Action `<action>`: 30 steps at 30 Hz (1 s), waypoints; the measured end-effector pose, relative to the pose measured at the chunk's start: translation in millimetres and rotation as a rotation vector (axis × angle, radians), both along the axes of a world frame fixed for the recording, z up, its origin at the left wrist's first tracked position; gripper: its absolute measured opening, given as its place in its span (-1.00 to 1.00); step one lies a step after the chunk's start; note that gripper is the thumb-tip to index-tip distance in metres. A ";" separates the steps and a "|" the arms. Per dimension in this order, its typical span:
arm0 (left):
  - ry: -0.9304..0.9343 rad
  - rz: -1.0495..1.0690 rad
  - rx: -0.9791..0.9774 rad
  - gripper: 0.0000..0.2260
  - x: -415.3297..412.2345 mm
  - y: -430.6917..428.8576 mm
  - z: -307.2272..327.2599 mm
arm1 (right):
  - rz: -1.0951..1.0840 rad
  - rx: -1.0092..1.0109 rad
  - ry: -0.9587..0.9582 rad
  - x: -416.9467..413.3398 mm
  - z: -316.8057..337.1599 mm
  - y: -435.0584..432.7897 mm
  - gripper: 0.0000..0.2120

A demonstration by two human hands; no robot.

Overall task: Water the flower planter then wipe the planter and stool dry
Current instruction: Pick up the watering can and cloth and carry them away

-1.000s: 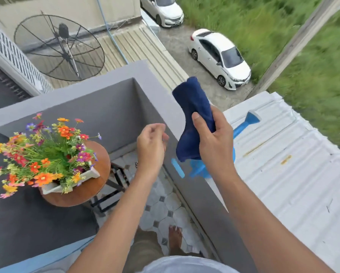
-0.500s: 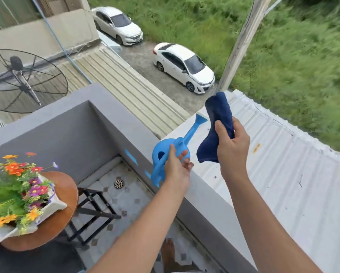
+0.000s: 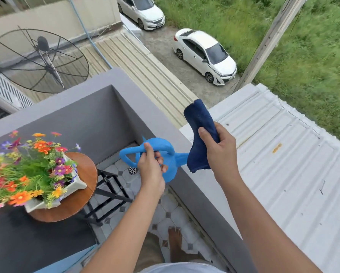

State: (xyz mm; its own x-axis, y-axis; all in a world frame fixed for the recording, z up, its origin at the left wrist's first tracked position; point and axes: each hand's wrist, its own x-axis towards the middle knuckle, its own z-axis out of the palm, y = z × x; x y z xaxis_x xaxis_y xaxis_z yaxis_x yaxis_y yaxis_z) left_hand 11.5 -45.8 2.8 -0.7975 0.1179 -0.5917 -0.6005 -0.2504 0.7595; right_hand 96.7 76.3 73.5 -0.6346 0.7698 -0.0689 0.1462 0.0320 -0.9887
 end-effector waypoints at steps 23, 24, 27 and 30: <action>-0.199 -0.594 -0.835 -0.65 -181.8 -133.7 -553.7 | 0.249 -0.195 -0.800 -146.6 -516.3 -97.0 -0.78; -0.239 -0.621 -0.819 -0.64 -184.2 -135.7 -587.8 | 0.281 -0.179 -0.842 -147.3 -543.3 -95.4 -0.76; -0.316 -0.640 -0.753 -0.61 -195.6 -135.7 -657.6 | 0.345 -0.165 -0.906 -152.5 -597.5 -87.0 -0.68; -0.333 -0.639 -0.728 -0.61 -209.0 -125.2 -697.3 | 0.425 -0.186 -0.925 -157.6 -637.7 -77.3 -0.70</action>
State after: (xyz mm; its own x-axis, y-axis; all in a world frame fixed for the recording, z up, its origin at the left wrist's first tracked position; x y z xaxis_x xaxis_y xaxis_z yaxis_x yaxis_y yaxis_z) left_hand -197.6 -171.0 -694.5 -0.4940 -0.0131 -0.8694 -0.6682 0.6455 0.3699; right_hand -60.9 -1.0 -564.1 -0.4897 0.4222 -0.7629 0.8639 0.1171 -0.4898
